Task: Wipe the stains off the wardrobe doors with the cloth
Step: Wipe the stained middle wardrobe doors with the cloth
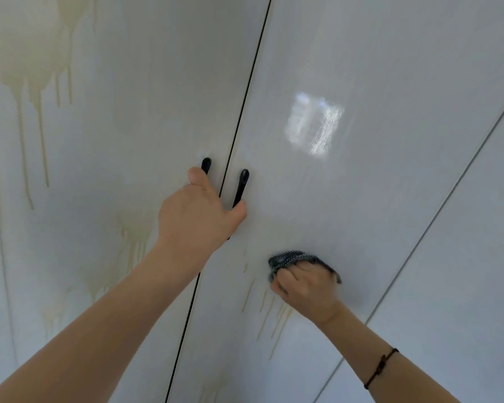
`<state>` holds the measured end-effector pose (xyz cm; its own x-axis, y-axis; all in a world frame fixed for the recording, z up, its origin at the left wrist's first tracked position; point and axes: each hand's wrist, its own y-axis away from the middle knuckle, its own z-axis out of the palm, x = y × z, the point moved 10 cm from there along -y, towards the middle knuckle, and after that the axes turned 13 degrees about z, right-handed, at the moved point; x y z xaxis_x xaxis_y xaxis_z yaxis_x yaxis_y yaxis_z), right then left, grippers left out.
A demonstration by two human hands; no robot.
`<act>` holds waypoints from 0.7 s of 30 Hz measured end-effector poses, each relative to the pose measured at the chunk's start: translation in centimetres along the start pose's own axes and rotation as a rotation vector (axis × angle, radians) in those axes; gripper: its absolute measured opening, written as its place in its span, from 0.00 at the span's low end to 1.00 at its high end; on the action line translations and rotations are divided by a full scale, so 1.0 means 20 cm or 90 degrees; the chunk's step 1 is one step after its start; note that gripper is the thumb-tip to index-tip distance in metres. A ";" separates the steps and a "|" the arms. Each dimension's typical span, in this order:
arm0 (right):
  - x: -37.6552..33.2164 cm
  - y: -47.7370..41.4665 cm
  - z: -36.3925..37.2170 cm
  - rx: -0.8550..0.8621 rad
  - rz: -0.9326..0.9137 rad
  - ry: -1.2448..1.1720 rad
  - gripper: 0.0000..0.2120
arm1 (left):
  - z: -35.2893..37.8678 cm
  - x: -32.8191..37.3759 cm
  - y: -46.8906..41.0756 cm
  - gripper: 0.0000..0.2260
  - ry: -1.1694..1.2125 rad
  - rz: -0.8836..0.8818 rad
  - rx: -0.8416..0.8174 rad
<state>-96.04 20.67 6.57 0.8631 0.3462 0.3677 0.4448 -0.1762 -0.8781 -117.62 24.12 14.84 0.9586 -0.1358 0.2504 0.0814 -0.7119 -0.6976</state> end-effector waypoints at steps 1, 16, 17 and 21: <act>0.04 -0.04 -0.02 0.006 0.015 0.010 0.19 | 0.00 0.00 0.01 0.35 -0.015 0.009 -0.005; -0.27 -0.12 0.14 -0.034 0.098 -0.055 0.11 | 0.01 -0.08 0.02 0.10 0.021 0.172 -0.077; -0.27 -0.04 0.16 -0.064 0.073 -0.046 0.12 | 0.02 -0.08 0.02 0.09 0.030 0.170 -0.092; -0.12 -0.02 0.10 -0.089 0.067 -0.016 0.13 | 0.02 -0.10 0.03 0.07 0.064 0.139 -0.122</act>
<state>-98.73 21.88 5.43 0.9014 0.3414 0.2662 0.3823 -0.3389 -0.8597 -119.38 24.33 13.61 0.9154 -0.3599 0.1806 -0.1852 -0.7746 -0.6048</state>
